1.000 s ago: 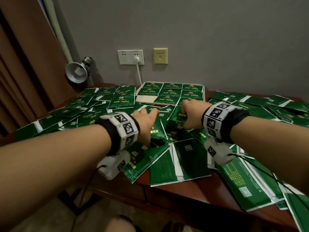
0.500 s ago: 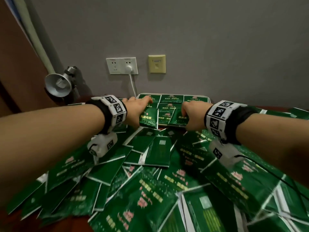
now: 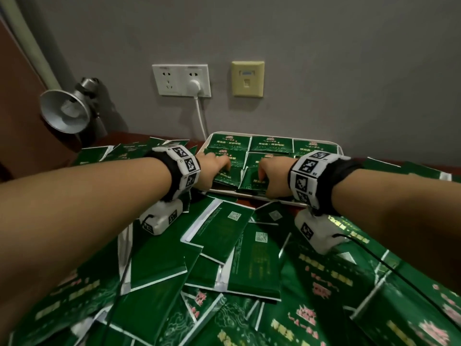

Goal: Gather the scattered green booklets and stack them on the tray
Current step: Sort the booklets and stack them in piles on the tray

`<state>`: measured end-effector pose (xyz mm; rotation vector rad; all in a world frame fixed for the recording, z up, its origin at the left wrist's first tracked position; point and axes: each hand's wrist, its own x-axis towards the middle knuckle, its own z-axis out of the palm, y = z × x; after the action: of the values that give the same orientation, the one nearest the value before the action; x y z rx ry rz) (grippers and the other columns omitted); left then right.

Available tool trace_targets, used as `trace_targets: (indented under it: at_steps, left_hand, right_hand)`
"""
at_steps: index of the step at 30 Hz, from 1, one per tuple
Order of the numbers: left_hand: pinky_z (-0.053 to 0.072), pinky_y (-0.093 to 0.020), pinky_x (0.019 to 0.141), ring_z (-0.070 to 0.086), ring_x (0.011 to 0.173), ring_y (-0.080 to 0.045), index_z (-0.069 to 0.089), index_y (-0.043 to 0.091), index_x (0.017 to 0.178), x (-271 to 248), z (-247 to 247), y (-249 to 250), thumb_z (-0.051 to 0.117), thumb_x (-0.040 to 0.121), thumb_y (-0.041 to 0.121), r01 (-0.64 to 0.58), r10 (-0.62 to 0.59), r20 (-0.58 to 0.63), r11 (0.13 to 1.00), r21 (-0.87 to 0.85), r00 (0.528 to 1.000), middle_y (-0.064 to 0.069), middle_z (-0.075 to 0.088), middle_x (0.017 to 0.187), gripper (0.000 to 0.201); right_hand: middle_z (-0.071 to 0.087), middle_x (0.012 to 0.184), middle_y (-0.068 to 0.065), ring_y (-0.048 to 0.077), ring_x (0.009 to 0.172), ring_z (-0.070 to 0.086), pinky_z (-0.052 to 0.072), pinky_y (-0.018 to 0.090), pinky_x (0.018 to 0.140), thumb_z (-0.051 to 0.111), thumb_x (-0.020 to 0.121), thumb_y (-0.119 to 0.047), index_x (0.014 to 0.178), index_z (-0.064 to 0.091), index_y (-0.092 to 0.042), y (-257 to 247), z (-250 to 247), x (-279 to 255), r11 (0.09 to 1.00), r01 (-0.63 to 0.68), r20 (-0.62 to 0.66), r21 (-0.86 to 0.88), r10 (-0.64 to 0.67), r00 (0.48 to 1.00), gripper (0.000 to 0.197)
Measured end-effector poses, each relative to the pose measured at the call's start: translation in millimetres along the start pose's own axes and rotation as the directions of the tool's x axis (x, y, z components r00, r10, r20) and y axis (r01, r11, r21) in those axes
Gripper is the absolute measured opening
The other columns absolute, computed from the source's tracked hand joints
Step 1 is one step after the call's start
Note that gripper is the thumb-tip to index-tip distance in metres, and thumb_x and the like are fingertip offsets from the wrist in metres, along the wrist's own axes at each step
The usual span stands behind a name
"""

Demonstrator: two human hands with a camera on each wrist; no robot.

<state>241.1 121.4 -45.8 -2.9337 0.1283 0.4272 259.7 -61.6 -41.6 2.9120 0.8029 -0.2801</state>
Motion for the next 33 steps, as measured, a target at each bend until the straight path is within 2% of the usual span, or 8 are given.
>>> trace_targets:
  at_steps: [4, 8, 13, 17, 23, 26, 29, 33]
  left_hand:
    - [0.041, -0.034, 0.085, 0.048, 0.107, -0.027, 0.039, 0.021, 0.117, -0.1, -3.7, -10.3, 0.072, 0.078, 0.015, 0.063, -0.061, -0.056, 0.997, 0.043, 0.997, -0.008, 0.048, 0.117, 0.052]
    - [0.036, -0.023, 0.058, 0.049, 0.082, -0.017, 0.047, 0.018, 0.105, -2.7, -8.2, -21.2, 0.071, 0.084, 0.025, 0.07, -0.073, 0.041, 0.995, 0.065, 0.997, -0.004, 0.054, 0.103, 0.033]
    - [0.042, -0.029, 0.078, 0.053, 0.097, -0.023, 0.048, 0.013, 0.12, -11.3, -6.5, -32.1, 0.074, 0.081, 0.02, 0.16, -0.161, -0.004, 0.984, 0.072, 0.987, -0.007, 0.058, 0.113, 0.048]
    - [0.039, -0.036, 0.099, 0.048, 0.109, -0.027, 0.063, 0.021, 0.102, -13.2, -5.8, -37.0, 0.072, 0.077, 0.049, 0.225, -0.223, -0.031, 0.968, 0.108, 0.974, -0.006, 0.055, 0.112, 0.039]
    - [0.023, -0.034, 0.088, 0.04, 0.104, -0.018, 0.068, 0.026, 0.113, -18.7, -2.9, -34.3, 0.068, 0.084, 0.046, 0.191, -0.187, -0.088, 0.981, 0.034, 0.978, 0.005, 0.058, 0.106, 0.035]
    - [0.032, -0.039, 0.096, 0.04, 0.119, -0.027, 0.057, 0.034, 0.12, -21.0, -0.8, -36.2, 0.07, 0.08, 0.044, 0.207, -0.202, -0.158, 0.978, 0.016, 0.966, -0.002, 0.052, 0.121, 0.044]
    - [0.042, -0.041, 0.096, 0.043, 0.119, -0.026, 0.051, 0.034, 0.127, -18.8, 0.5, -22.9, 0.069, 0.08, 0.038, 0.035, -0.047, -0.184, 0.997, -0.07, 0.982, -0.004, 0.049, 0.121, 0.051]
    - [0.037, -0.045, 0.106, 0.038, 0.128, -0.026, 0.037, 0.038, 0.144, -10.4, 1.9, 6.1, 0.059, 0.089, 0.04, -0.112, 0.106, -0.128, 0.993, -0.043, 0.986, -0.005, 0.041, 0.141, 0.059]
  right_hand:
    - [0.063, 0.102, 0.006, 0.027, 0.091, 0.062, 0.056, 0.04, 0.081, 0.064, 0.078, -0.022, 0.111, 0.057, -0.016, -3.1, 2.7, 2.9, 1.0, -0.006, 0.009, -0.004, 0.006, 1.0, 0.034]
    - [0.061, 0.098, 0.005, 0.026, 0.088, 0.061, 0.056, 0.039, 0.08, 0.063, 0.08, -0.025, 0.11, 0.054, -0.016, -0.6, 4.6, -0.5, 1.0, -0.024, -0.009, -0.021, 0.024, 1.0, 0.033]
    - [0.06, 0.1, 0.004, 0.025, 0.089, 0.06, 0.054, 0.038, 0.081, 0.062, 0.08, -0.025, 0.112, 0.053, -0.017, -2.7, 4.4, -1.5, 0.999, -0.049, -0.01, -0.021, 0.049, 0.999, 0.034]
    - [0.062, 0.1, 0.005, 0.026, 0.089, 0.061, 0.055, 0.039, 0.083, 0.061, 0.08, -0.024, 0.111, 0.055, -0.017, -6.1, 2.3, -1.9, 0.997, -0.065, 0.012, -0.043, 0.066, 0.998, 0.032]
    - [0.063, 0.099, 0.006, 0.026, 0.089, 0.062, 0.055, 0.04, 0.083, 0.059, 0.08, -0.023, 0.109, 0.055, -0.016, -9.1, 0.0, -1.5, 0.996, -0.055, 0.016, -0.063, 0.056, 0.998, 0.03]
    - [0.063, 0.097, 0.005, 0.026, 0.087, 0.062, 0.056, 0.04, 0.082, 0.058, 0.08, -0.022, 0.108, 0.056, -0.015, -10.0, -0.6, -2.0, 0.997, -0.044, 0.018, -0.069, 0.045, 0.999, 0.029]
    - [0.063, 0.096, 0.006, 0.025, 0.087, 0.062, 0.056, 0.039, 0.081, 0.059, 0.079, -0.021, 0.107, 0.056, -0.015, -9.2, -0.3, -1.9, 0.997, -0.043, 0.013, -0.071, 0.044, 0.999, 0.028]
    - [0.061, 0.103, 0.006, 0.026, 0.091, 0.059, 0.054, 0.036, 0.082, 0.061, 0.08, -0.021, 0.11, 0.054, -0.015, -6.9, 1.3, -2.7, 0.997, -0.052, 0.01, -0.052, 0.052, 0.999, 0.032]
